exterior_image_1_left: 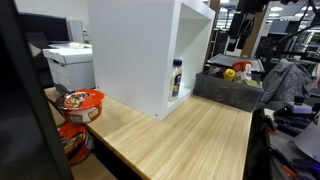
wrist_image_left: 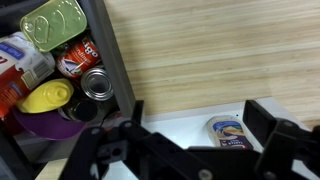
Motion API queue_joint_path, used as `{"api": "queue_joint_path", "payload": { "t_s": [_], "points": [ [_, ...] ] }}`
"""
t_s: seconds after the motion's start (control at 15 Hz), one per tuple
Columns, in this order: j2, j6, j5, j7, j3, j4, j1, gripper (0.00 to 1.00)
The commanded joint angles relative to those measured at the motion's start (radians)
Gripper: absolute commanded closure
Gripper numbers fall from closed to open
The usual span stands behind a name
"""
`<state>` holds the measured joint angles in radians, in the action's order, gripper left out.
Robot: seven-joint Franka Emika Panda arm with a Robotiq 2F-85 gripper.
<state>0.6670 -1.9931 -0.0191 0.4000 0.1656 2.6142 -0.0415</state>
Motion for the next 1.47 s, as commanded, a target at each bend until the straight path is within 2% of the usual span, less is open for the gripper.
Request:
{"api": "queue_joint_path", "payload": {
  "t_s": [0.0,0.27,0.93,1.4],
  "points": [
    [-0.006,-0.007,-0.004,0.016,0.028,-0.01,0.004,0.0],
    [-0.004,-0.003,-0.004,0.043,0.04,0.001,0.013,0.0],
    [0.036,-0.065,-0.106,0.058,0.017,0.052,-0.006,0.0],
    [0.07,-0.156,-0.08,0.051,0.033,0.117,0.002,0.0]
  ]
}}
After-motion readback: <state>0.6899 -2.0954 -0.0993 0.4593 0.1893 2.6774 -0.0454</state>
